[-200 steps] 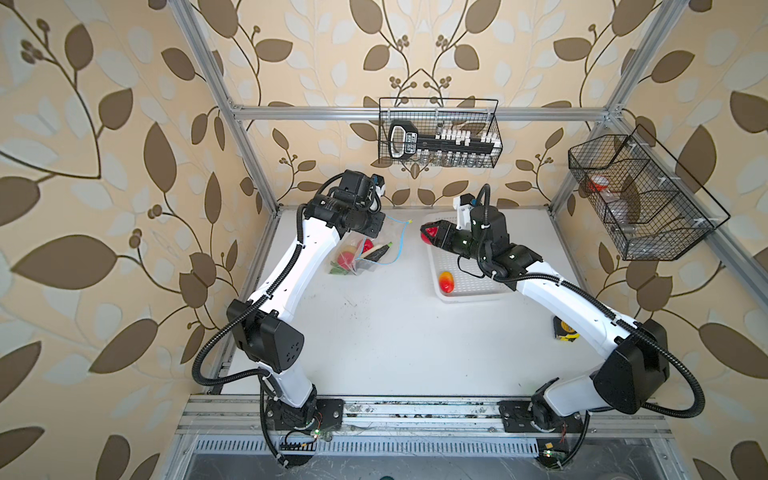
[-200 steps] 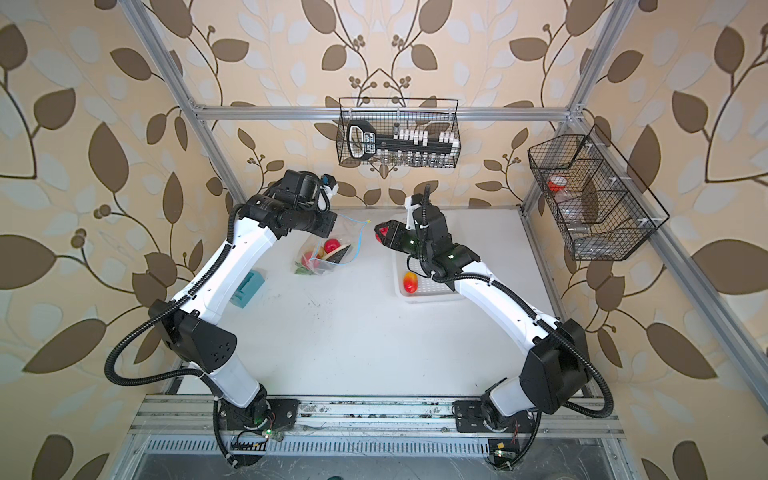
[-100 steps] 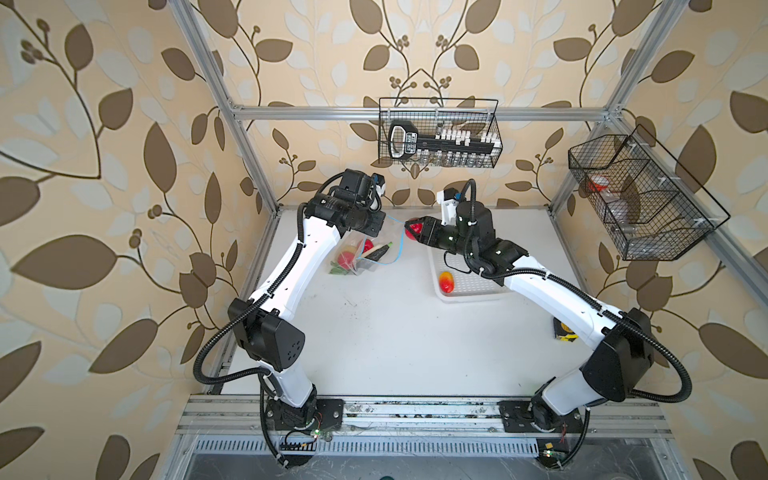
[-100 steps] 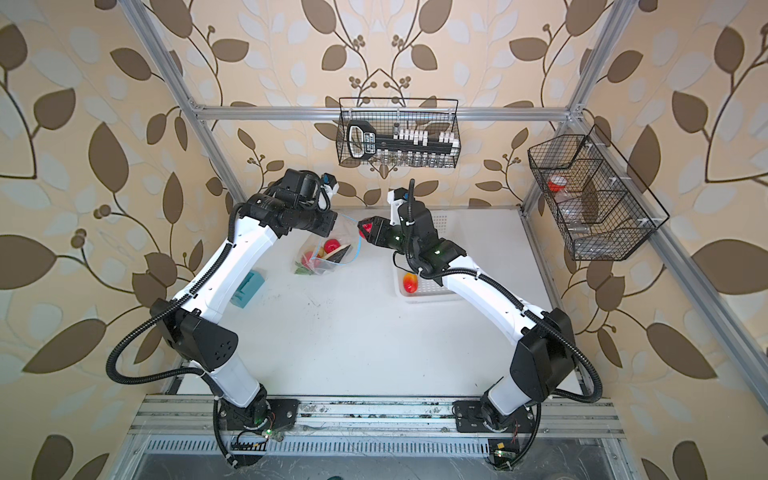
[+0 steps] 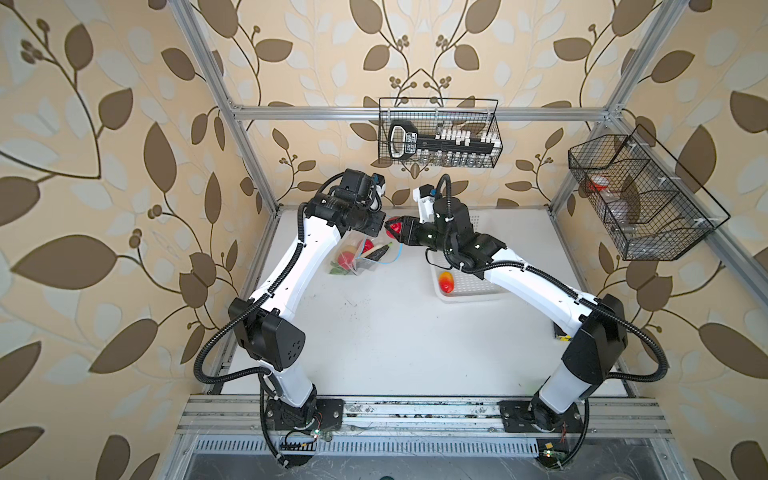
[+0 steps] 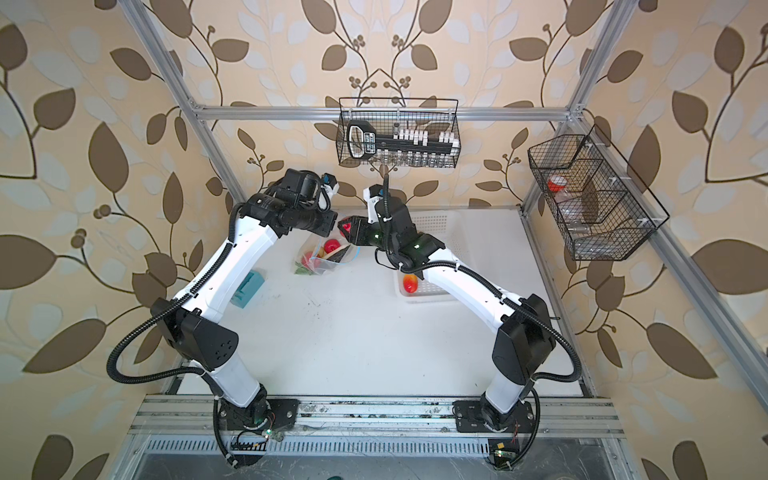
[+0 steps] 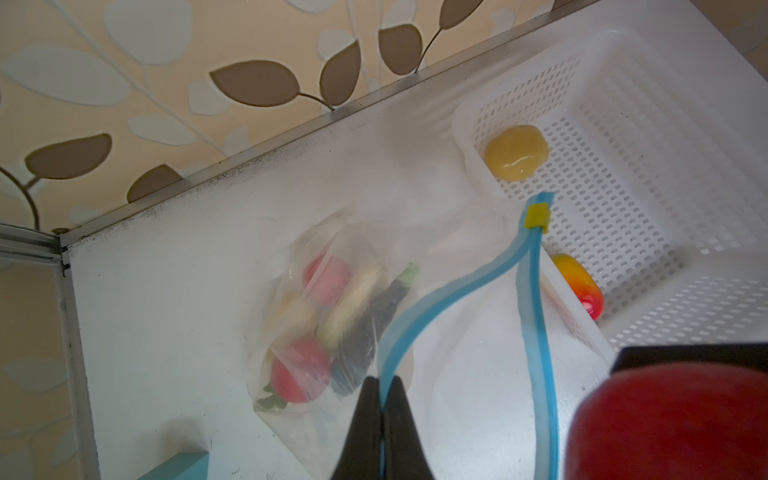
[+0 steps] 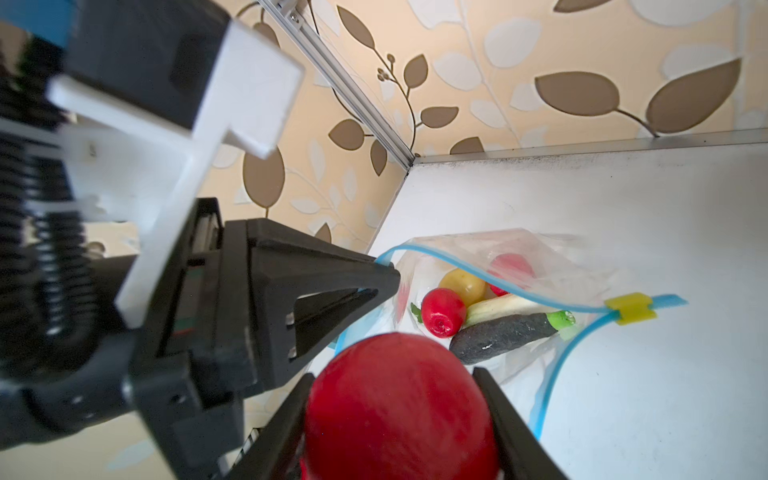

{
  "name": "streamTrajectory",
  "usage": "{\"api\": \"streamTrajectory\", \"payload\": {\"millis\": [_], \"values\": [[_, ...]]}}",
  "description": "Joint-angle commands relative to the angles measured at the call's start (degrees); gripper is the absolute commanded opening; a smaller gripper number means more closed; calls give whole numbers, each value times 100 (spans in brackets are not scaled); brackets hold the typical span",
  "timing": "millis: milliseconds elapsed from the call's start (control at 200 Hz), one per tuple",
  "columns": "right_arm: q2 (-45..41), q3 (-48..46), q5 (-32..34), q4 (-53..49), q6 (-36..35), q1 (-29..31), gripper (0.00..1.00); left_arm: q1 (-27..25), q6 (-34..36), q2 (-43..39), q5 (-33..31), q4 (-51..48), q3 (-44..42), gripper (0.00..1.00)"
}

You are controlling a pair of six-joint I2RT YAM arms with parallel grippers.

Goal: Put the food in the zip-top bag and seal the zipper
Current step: 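Lower the red apple into the bag mouth beside the left gripper and release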

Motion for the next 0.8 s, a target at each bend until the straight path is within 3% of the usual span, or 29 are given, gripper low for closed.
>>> {"api": "streamTrajectory", "payload": {"millis": [0, 475, 795], "values": [[194, 217, 108, -139, -184, 81, 21, -43, 33, -50, 11, -12, 232, 0], [776, 680, 129, -345, -443, 153, 21, -43, 1, -43, 5, 28, 215, 0], [1307, 1261, 662, -817, -652, 338, 22, -43, -127, -6, 117, -33, 293, 0]]}}
